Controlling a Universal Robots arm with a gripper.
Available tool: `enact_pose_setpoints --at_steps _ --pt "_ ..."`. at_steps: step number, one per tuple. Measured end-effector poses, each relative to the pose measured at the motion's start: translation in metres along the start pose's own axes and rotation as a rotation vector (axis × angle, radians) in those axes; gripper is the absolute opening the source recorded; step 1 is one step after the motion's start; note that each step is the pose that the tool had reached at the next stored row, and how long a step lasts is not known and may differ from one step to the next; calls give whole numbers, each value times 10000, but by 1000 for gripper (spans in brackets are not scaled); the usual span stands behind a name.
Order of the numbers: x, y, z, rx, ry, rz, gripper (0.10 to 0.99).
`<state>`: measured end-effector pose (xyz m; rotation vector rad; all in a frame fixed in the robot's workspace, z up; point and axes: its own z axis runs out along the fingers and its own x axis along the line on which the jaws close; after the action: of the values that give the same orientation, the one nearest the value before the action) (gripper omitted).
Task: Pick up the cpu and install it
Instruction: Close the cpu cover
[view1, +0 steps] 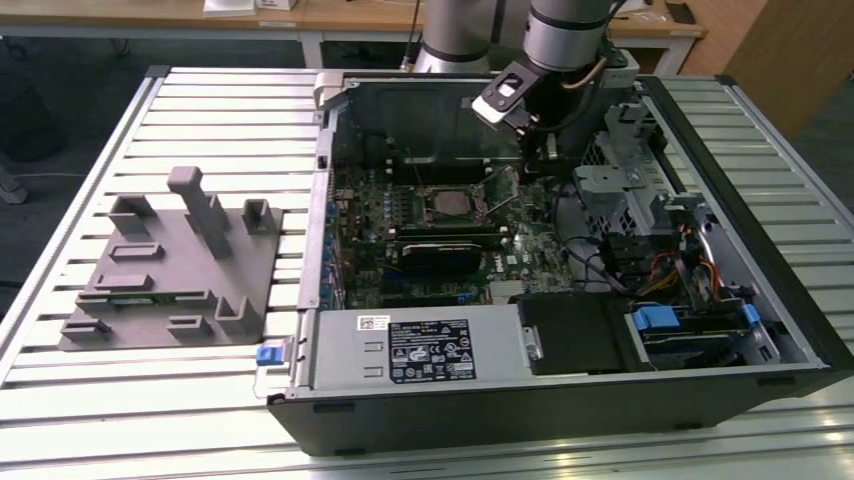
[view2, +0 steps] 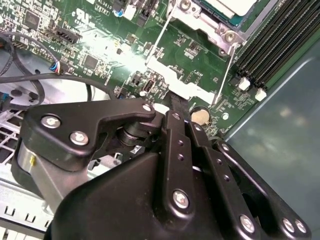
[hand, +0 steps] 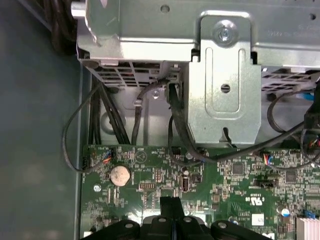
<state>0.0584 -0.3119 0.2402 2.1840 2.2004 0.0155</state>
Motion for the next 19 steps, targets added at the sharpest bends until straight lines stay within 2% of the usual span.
enact_pose_setpoints --at_steps 2,9,19 --pt "1 -15 1 6 34 2 106" --pt "0 -22 0 10 31 3 106" --pt "1 -102 -3 10 32 2 106"
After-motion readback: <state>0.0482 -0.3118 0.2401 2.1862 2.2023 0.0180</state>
